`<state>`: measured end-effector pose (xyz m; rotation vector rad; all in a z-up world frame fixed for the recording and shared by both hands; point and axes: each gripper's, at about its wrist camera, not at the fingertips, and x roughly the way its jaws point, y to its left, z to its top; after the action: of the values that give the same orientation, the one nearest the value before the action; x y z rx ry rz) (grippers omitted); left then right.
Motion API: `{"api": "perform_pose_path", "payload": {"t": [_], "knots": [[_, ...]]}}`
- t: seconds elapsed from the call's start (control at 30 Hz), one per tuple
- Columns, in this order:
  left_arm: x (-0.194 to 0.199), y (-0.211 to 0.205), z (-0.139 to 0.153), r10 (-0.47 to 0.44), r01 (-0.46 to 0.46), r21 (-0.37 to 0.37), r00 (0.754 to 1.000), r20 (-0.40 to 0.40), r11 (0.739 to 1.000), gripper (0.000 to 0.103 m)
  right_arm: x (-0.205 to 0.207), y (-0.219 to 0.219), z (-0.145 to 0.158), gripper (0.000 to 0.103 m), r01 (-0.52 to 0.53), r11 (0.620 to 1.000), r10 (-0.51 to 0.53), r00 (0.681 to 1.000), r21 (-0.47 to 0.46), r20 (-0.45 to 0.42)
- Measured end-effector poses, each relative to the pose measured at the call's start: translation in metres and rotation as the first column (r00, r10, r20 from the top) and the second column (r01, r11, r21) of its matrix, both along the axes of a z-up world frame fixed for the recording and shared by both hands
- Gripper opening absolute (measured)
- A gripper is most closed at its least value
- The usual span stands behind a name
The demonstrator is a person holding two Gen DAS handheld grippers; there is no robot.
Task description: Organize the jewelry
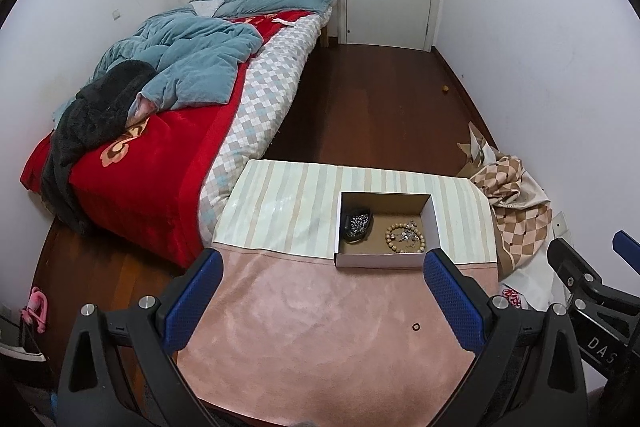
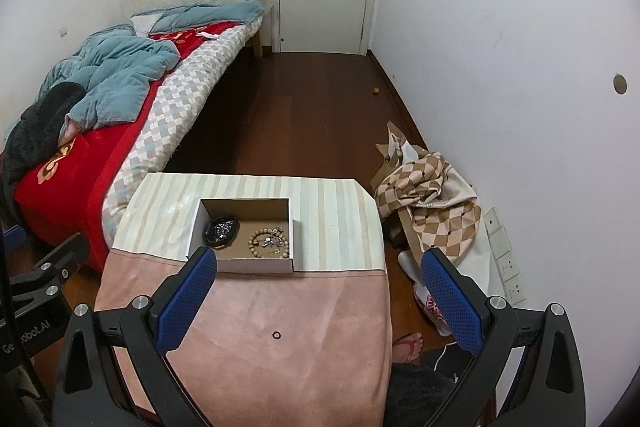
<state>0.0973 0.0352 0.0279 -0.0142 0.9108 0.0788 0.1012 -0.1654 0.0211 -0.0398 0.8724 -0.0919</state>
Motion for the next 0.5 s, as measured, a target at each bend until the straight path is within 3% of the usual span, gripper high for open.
{"api": "perform_pose_path", "payload": {"t": [0.5], "knots": [[0.0072, 0.0001, -0.0055, -0.001, 0.001, -0.025, 1.0, -0.017, 1.0, 0.102, 0.0035, -0.0041, -0.002, 0.103, 0.004, 1.0, -0.004, 1.0, -0.002, -0.012]]}}
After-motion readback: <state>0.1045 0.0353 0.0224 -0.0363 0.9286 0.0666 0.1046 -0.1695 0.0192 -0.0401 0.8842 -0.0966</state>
